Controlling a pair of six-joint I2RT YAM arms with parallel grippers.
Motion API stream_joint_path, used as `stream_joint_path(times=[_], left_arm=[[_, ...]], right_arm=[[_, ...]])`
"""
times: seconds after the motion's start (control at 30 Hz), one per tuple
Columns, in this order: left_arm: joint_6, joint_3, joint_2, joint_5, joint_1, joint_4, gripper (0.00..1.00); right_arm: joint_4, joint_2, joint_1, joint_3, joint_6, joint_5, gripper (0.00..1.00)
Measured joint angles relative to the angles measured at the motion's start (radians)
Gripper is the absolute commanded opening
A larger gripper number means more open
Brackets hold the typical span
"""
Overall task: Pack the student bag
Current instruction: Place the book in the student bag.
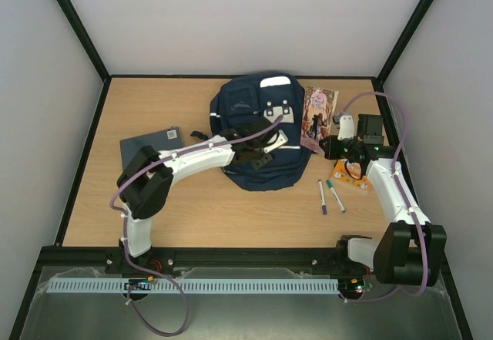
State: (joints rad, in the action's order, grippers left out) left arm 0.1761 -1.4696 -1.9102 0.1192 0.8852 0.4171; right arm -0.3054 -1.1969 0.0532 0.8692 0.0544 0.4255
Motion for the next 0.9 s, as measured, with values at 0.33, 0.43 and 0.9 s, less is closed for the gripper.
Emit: stream_joint_path(times=[0.33, 0.43, 0.9], left_arm=[[0.109, -0.042, -0.119, 0.020, 0.000, 0.035, 0.54], [0.116, -0.043, -0.120, 0.027, 0.003, 0.032, 0.54], [0.170, 0.039, -0.097, 0.112, 0.049, -0.062, 0.41]], right_arm=[[0.008, -0.004, 0.000, -0.003, 0.003, -0.014, 0.01], [0.013, -0.008, 0.000, -0.003, 0.003, -0.015, 0.01], [0.013, -0.013, 0.000, -0.003, 0.003, -0.015, 0.01]])
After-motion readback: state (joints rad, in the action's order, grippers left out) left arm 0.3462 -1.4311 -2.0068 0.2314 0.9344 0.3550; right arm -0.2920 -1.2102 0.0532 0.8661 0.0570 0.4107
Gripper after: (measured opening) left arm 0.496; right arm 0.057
